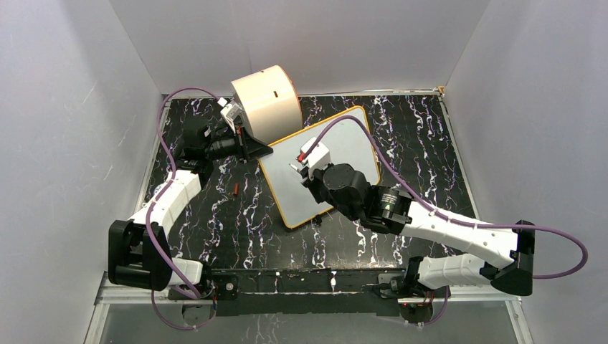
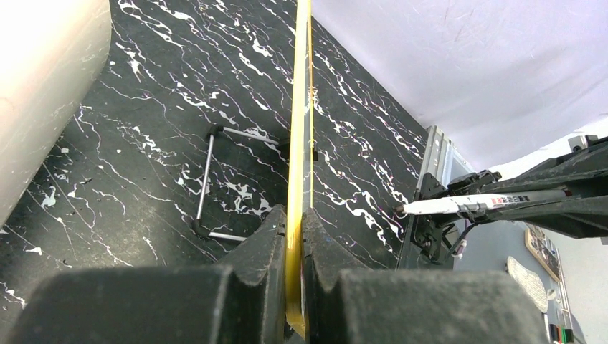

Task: Write a sentence on the whiteboard

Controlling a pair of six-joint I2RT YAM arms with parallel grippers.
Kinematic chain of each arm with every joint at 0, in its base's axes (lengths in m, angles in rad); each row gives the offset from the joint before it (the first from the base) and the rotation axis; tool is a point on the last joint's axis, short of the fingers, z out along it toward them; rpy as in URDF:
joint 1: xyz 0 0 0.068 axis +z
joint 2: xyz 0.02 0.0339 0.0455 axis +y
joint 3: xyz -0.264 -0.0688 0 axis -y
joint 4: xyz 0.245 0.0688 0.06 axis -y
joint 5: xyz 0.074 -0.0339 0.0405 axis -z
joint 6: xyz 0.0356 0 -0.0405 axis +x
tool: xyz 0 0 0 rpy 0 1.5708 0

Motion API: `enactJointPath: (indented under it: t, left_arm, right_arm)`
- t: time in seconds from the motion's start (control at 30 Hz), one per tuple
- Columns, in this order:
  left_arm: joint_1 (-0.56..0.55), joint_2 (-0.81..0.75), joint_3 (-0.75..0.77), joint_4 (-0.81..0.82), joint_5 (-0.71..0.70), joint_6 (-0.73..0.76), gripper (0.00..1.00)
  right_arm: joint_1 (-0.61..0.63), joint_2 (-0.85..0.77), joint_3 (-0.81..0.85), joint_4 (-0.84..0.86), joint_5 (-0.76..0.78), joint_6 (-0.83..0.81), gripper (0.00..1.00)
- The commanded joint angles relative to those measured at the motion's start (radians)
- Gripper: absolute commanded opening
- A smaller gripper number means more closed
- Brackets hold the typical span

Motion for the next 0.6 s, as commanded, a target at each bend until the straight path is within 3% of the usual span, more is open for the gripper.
enactJointPath:
  t: [0.0,0.57]
  left_arm:
    - [0.000,-0.034,-0.010,-0.015,-0.038,0.028,0.00]
    - [-0.001,-0.006,-0.022,0.050,0.011,0.001,0.00]
  right_arm:
    - [0.012,-0.022,-0.013,0.088,0.042,-0.012,0.00]
    - [0.071,0.071,-0.005,0.125,0.115,-0.012,0.00]
